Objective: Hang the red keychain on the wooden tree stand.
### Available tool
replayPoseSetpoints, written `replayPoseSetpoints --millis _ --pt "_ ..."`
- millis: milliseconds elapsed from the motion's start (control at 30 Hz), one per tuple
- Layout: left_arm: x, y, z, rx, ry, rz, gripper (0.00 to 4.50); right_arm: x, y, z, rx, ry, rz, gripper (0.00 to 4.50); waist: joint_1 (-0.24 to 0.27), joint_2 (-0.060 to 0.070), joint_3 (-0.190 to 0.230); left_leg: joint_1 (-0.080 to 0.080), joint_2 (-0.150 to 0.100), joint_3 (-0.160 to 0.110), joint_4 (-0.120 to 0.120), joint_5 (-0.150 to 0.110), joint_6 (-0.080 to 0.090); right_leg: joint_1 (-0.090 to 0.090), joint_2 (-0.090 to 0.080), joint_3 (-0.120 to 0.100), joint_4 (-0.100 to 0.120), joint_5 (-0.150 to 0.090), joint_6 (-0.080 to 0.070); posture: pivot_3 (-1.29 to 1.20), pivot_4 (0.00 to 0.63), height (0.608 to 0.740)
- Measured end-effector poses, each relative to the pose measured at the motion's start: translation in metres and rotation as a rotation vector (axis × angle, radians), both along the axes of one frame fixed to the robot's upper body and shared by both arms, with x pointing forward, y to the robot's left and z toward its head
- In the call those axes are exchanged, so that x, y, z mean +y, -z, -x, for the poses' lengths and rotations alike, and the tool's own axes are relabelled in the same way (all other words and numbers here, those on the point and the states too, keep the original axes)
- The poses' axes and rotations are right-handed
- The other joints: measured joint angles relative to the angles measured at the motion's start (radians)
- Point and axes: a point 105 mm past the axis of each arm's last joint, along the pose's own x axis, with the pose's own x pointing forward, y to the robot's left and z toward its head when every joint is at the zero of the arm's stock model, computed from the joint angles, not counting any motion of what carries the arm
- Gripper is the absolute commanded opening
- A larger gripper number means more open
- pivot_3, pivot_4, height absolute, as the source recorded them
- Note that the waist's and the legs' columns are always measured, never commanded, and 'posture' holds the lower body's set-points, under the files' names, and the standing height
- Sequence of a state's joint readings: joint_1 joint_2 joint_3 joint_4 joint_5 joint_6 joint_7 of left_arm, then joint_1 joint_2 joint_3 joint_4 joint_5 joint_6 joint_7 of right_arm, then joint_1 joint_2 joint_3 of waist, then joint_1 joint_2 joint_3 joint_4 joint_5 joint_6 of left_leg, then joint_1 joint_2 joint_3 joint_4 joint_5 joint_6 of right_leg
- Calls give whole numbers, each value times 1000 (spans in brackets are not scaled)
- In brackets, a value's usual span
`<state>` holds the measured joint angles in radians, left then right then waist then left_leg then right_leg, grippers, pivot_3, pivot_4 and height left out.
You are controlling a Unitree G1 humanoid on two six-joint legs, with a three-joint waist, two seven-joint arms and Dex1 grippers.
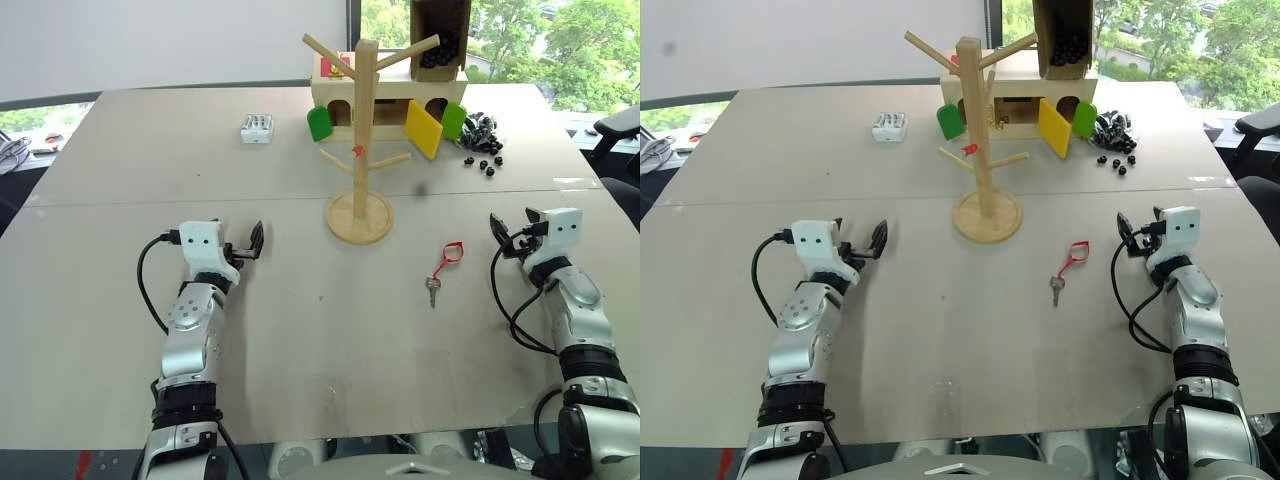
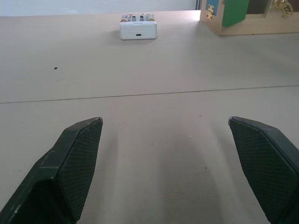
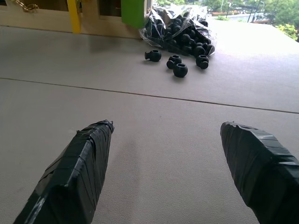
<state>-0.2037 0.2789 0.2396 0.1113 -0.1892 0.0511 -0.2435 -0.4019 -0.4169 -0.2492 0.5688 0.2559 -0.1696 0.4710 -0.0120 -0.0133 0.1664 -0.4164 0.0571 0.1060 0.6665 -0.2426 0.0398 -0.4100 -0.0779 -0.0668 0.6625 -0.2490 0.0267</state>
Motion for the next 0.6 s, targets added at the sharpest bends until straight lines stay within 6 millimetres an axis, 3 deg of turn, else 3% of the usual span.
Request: replayPoseSetpoints --millis 600 --pt "-4 -4 -1 -12 45 2 4500 1 -4 -2 -15 -3 4 3952 0 0 0 0 0 0 0 0 0 0 0 0 0 0 0 0 150 740"
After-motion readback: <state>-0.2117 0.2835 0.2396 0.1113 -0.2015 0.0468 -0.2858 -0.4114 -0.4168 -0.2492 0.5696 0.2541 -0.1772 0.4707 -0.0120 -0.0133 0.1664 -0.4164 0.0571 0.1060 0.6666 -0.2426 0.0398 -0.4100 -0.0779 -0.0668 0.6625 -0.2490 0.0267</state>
